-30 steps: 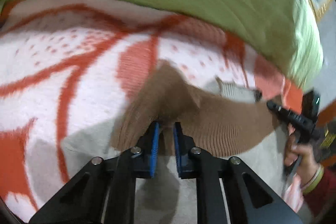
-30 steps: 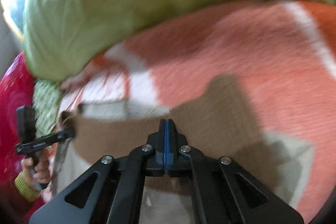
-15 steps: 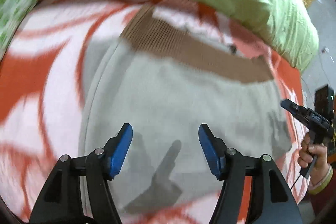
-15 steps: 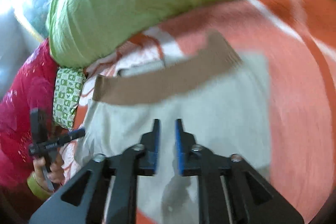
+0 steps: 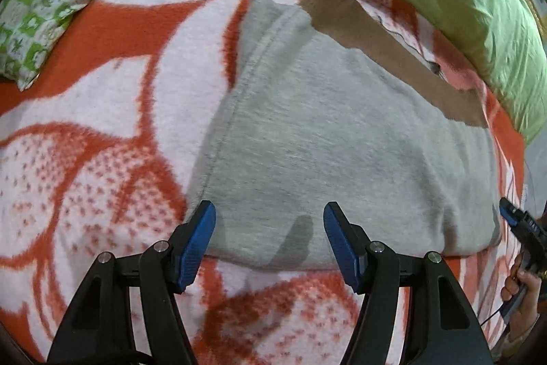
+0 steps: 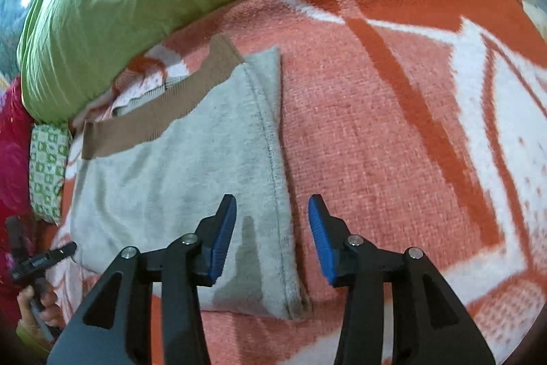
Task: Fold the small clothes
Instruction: 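Move both open grippers to one side edge of the folded sweater, then grasp the sweater side edge with both grippers and fold it across the body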
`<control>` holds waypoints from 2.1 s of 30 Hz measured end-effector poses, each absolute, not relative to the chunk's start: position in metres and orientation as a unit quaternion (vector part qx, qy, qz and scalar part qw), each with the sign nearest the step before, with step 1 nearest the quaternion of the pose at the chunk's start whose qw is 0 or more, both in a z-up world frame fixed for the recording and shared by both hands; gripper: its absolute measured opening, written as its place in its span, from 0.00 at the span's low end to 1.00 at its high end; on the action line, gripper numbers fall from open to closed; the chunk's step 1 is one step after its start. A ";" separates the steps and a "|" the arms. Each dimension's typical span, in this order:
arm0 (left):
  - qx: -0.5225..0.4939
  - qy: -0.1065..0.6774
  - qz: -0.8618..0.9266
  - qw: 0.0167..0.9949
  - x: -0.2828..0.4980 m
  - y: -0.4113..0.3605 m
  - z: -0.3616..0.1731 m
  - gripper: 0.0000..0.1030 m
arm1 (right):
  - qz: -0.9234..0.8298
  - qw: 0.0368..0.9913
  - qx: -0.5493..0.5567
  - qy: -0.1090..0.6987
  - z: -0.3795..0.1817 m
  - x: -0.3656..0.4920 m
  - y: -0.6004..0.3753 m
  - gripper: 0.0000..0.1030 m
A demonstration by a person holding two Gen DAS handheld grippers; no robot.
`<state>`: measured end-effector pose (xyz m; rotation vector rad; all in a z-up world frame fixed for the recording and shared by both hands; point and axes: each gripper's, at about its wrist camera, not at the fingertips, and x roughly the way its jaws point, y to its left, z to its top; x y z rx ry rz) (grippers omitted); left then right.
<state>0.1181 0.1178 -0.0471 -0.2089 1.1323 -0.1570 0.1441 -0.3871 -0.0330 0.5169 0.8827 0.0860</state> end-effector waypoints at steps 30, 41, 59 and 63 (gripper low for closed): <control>-0.185 0.572 -0.015 0.799 0.083 0.168 -0.045 0.59 | 0.114 0.879 0.252 0.388 0.026 0.167 -0.364 0.28; -0.279 0.572 -0.005 0.771 0.087 0.147 -0.075 0.71 | 0.259 0.826 0.238 0.441 0.004 0.264 -0.220 0.28; -0.184 0.446 -0.094 0.871 0.128 0.072 -0.004 0.12 | 0.255 0.803 0.303 0.446 -0.005 0.306 -0.226 0.28; -0.148 0.422 -0.196 0.873 0.127 0.010 0.020 0.11 | 0.249 0.805 0.306 0.443 0.001 0.302 -0.253 0.37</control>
